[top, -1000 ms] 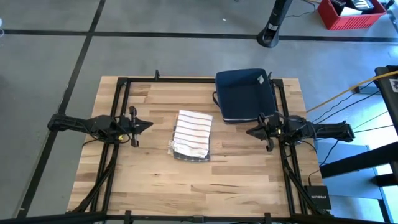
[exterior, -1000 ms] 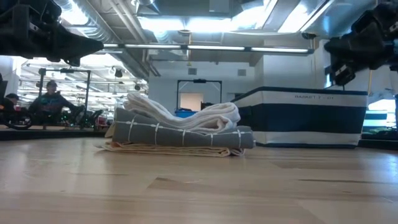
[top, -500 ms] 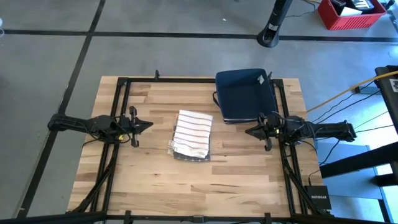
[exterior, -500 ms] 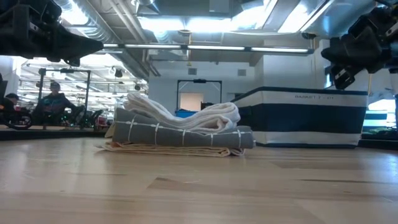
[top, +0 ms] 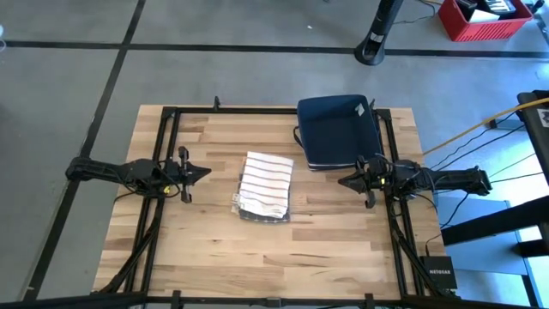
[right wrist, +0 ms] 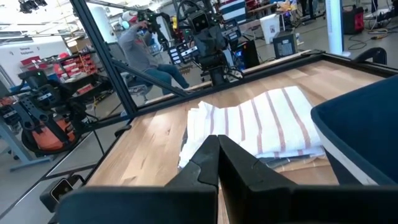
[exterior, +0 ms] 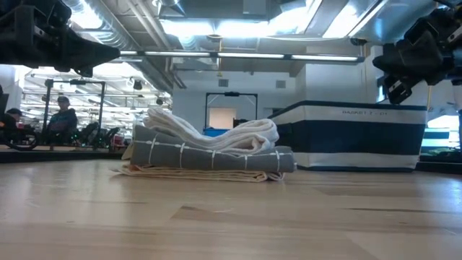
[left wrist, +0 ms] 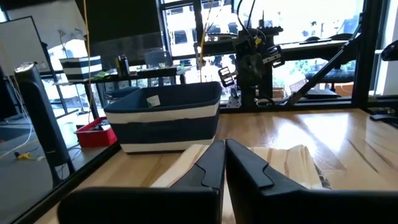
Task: Fold towel
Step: Return to Home Position
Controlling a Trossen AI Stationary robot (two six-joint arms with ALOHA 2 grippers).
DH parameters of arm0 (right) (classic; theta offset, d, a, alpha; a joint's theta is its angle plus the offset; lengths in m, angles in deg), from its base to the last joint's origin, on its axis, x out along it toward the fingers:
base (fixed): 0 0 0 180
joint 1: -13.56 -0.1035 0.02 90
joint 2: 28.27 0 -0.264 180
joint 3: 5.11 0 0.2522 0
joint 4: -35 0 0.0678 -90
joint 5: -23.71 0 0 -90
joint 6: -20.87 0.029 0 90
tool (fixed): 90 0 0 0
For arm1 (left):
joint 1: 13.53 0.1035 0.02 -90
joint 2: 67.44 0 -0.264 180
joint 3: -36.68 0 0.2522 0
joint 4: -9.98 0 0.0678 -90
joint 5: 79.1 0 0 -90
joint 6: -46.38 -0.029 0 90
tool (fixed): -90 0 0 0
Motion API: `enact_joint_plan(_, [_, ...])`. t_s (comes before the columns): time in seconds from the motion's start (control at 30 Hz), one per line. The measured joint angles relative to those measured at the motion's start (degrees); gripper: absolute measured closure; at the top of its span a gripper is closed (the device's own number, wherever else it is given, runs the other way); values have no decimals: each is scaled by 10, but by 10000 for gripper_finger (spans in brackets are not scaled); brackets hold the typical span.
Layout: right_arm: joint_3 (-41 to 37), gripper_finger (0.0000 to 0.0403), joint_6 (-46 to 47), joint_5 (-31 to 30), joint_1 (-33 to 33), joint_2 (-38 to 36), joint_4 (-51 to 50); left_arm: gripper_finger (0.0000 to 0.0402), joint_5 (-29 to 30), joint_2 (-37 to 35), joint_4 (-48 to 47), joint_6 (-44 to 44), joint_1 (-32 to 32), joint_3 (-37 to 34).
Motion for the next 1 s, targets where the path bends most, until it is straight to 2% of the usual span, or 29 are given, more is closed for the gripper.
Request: enact_joint_plan(1.0, [0, 394, 0, 0, 0, 0, -1, 397, 0, 0, 0, 0, 0, 0])
